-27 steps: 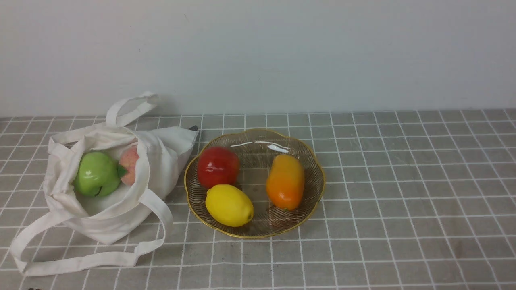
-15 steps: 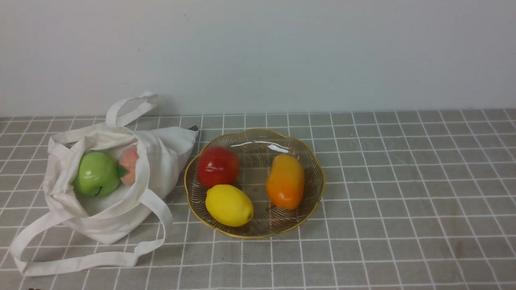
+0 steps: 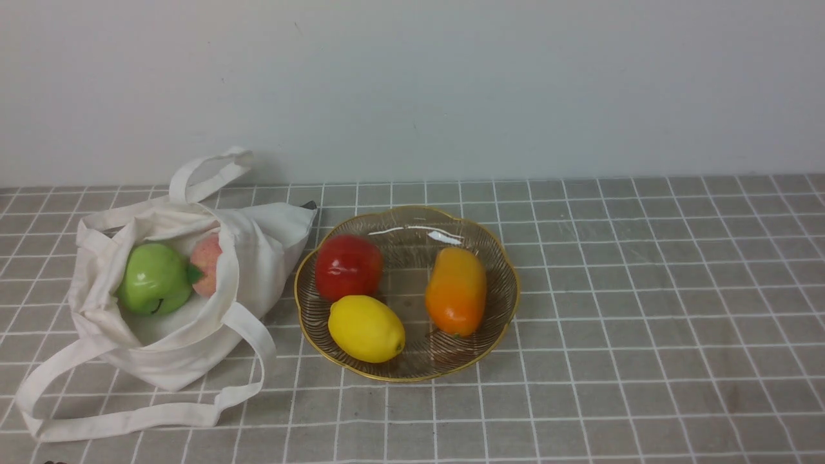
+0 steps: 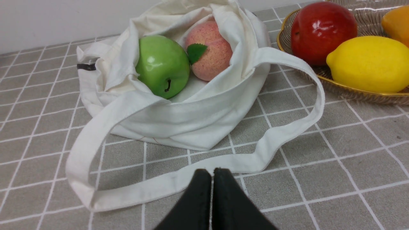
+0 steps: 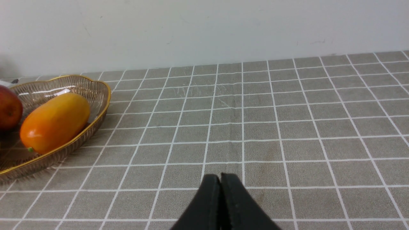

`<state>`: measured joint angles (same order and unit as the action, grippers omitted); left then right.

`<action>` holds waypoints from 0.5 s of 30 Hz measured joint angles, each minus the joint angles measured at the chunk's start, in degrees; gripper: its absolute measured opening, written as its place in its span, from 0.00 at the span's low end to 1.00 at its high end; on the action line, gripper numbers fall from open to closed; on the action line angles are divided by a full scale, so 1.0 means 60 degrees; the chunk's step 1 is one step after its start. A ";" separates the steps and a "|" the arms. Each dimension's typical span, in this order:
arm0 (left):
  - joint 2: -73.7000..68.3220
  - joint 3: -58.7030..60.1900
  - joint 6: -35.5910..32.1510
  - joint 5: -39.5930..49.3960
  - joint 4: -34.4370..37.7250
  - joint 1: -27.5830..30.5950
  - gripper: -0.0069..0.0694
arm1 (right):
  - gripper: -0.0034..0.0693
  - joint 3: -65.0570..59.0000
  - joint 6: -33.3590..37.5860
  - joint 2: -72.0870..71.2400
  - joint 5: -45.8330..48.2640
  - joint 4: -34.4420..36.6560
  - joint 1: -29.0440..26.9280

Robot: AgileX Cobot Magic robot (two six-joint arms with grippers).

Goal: Take the fruit out of the bag on the grey coffee tablecloth and place them on the plate.
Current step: 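Reach into the white bag and grasp the apple with the left gripper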

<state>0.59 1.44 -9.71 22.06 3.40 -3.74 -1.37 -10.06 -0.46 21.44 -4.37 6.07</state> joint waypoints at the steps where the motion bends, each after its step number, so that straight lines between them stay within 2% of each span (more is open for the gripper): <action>1: 0.0000 0.0000 0.0000 -0.0022 -0.0023 0.0000 0.08 | 0.03 0.0000 0.0000 0.0000 0.0000 0.0000 0.0000; 5: 0.0000 0.0020 0.0462 -0.0743 0.0666 0.0000 0.08 | 0.03 0.0000 0.0000 0.0000 0.0000 0.0000 0.0000; 10: 0.0000 0.0031 0.2022 -0.1828 0.3595 0.0000 0.08 | 0.03 0.0000 0.0000 0.0000 0.0000 0.0000 0.0000; 12: 0.0000 0.0031 0.2350 -0.2251 0.4908 0.0000 0.08 | 0.03 0.0000 0.0000 0.0000 0.0000 0.0000 0.0000; 15: 0.0000 0.0031 0.2485 -0.2954 0.6131 0.0000 0.08 | 0.03 0.0000 0.0000 0.0000 0.0000 0.0000 0.0000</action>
<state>0.59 1.62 5.20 4.33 40.19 -3.74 -1.37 -10.06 -0.46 21.44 -4.37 6.07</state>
